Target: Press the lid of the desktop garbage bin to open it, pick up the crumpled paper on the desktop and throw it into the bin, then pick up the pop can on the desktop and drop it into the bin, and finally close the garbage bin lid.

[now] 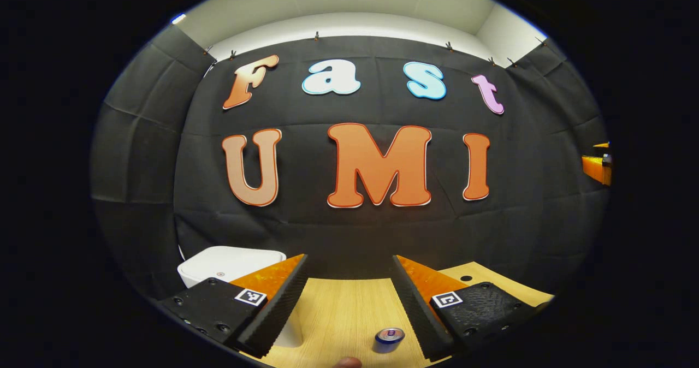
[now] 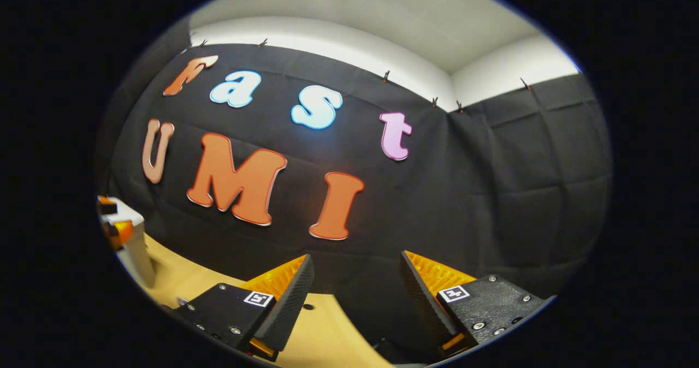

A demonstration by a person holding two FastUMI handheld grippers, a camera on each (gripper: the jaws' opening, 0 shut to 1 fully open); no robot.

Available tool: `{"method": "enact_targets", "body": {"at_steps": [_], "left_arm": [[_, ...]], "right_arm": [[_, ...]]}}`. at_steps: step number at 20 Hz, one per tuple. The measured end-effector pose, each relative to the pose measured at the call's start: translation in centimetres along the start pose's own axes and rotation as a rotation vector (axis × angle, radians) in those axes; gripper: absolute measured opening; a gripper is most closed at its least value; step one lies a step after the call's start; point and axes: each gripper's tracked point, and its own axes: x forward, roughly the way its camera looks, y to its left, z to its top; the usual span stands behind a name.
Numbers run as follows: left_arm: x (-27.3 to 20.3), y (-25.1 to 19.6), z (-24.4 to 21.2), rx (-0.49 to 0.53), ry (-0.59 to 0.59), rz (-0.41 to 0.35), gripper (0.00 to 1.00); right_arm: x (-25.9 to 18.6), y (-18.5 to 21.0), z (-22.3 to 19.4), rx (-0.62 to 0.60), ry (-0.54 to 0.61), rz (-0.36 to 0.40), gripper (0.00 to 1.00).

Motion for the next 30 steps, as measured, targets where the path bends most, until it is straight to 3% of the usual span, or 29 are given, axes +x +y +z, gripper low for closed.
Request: {"method": "enact_targets", "body": {"at_steps": [1,2,6,14,23,26,29,30], "left_arm": [[-0.1,0.2,-0.1,0.005,0.001,0.004,0.94],[-0.1,0.5,0.1,0.007,-0.004,0.008,0.94],[-0.1,1.8,1.2,0.025,-0.035,0.032,0.92],[-0.4,7.0,1.8,0.005,-0.042,0.138,0.93],[0.2,15.4,3.8,0.066,-0.061,0.296,0.9],[1.6,16.4,3.3,0.064,-0.024,0.269,0.55],[2.6,18.3,0.9,0.011,0.047,0.284,0.29],[3.0,19.3,-0.2,0.001,0.08,0.304,0.16]], "right_arm": [[-0.3,2.2,-0.3,0.018,-0.003,0.039,0.89],[-0.5,4.4,-0.3,0.03,-0.007,0.077,0.94],[-0.5,9.9,0.4,0.168,0.009,0.204,0.94],[0.6,10.1,0.2,0.145,0.0,0.191,0.94],[1.1,11.7,-0.7,0.114,0.022,0.218,0.94],[1.3,12.3,-1.1,0.117,0.028,0.232,0.94],[1.4,13.2,-1.6,0.117,0.043,0.248,0.94],[1.3,13.3,-1.8,0.115,0.047,0.253,0.94]]}}
